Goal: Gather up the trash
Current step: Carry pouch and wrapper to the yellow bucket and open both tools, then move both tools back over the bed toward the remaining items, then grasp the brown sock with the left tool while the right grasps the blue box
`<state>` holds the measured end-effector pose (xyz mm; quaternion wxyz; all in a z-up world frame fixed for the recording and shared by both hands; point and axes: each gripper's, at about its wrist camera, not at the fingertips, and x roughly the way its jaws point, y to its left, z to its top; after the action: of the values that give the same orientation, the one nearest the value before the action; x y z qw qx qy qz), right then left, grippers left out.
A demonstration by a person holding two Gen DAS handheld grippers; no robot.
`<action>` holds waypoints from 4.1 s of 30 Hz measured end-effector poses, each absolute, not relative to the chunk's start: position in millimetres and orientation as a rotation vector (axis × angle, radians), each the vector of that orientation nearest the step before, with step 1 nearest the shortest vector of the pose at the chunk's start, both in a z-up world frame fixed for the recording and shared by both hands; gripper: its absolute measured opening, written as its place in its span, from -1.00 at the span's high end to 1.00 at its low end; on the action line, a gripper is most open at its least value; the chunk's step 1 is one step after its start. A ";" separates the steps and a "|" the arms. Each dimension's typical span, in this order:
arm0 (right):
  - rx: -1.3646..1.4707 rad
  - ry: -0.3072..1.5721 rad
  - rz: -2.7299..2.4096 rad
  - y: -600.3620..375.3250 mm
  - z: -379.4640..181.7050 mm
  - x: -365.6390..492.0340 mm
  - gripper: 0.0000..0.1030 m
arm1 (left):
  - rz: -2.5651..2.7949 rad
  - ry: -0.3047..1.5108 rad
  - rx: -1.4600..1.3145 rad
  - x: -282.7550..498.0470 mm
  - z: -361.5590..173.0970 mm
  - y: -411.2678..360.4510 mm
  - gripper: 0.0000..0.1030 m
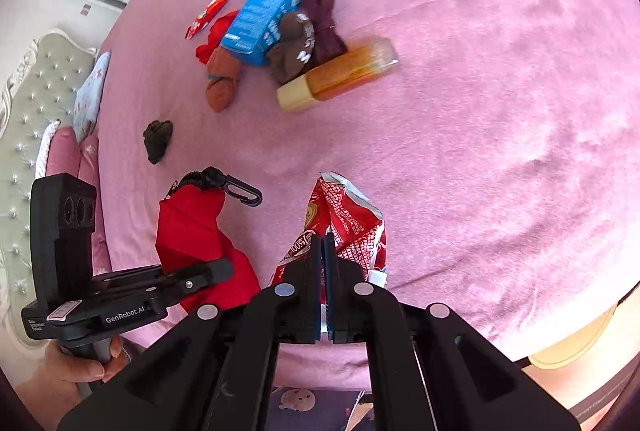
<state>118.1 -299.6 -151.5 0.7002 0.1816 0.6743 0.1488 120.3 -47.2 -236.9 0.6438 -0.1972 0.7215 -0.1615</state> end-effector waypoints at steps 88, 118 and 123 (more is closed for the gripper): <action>0.580 1.427 0.325 -309.2 -113.9 125.0 0.16 | -0.378 1.520 -0.368 146.0 -198.8 -57.0 -0.49; 0.576 1.542 0.402 -241.7 -171.8 287.8 0.16 | -0.189 1.577 -0.421 296.2 -294.0 5.5 -0.17; 0.598 1.551 0.386 -238.7 -178.9 304.0 0.12 | -0.173 1.597 -0.397 299.3 -301.8 7.0 0.20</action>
<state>304.0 -238.7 -178.9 0.6576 0.2641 0.6846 0.1706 299.3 7.0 -301.8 0.6767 -0.1765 0.7106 -0.0770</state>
